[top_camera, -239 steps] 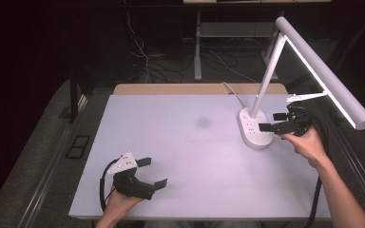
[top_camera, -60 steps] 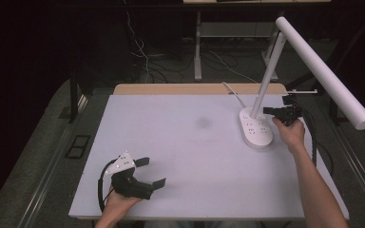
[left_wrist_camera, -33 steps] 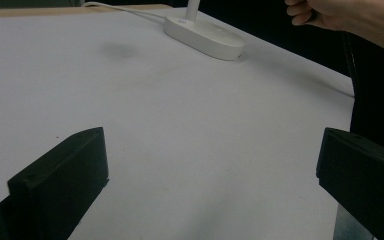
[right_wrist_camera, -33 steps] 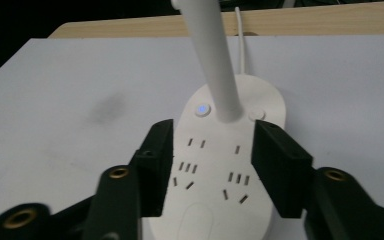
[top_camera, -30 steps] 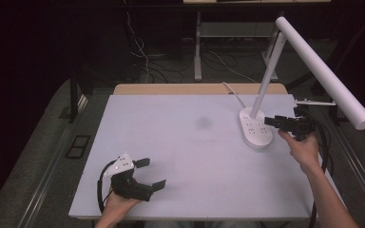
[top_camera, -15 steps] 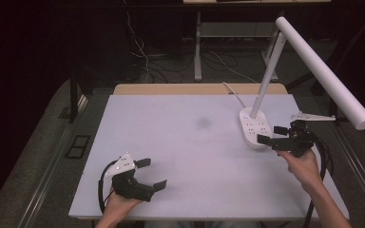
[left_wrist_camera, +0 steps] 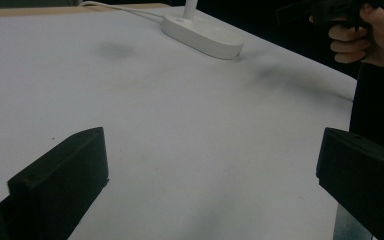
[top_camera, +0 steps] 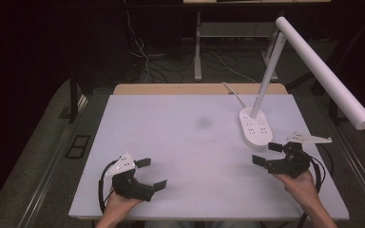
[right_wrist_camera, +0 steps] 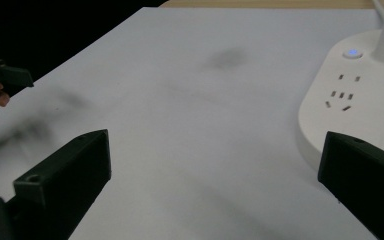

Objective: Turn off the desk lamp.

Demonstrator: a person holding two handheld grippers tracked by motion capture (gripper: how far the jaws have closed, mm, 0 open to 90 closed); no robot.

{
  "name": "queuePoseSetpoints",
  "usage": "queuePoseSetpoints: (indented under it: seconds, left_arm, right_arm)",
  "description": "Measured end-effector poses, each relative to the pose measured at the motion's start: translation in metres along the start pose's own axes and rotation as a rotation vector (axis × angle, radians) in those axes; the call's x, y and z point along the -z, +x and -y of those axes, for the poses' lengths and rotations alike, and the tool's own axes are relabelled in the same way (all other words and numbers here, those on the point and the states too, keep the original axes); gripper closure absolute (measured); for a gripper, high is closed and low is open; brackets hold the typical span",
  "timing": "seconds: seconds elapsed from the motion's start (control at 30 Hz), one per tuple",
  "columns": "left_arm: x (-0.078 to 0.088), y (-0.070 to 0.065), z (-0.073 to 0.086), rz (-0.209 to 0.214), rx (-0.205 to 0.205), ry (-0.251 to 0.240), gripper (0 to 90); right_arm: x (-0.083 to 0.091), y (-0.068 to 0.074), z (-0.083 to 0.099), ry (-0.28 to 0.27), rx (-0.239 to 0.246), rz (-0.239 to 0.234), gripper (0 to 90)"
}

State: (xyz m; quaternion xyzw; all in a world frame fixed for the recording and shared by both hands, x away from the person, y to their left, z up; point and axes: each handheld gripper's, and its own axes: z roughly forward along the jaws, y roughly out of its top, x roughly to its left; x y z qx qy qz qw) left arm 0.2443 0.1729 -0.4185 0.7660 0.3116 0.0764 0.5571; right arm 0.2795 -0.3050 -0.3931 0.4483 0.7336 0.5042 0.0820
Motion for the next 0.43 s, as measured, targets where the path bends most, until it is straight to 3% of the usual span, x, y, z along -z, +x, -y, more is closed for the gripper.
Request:
queuePoseSetpoints:
  seconds: [0.43]
  left_arm:
    - [0.0,0.001,0.0,-0.002,-0.002,-0.001,0.0]
  right_arm:
    - [0.006,0.025,0.034,-0.012,0.029,-0.009,0.5]
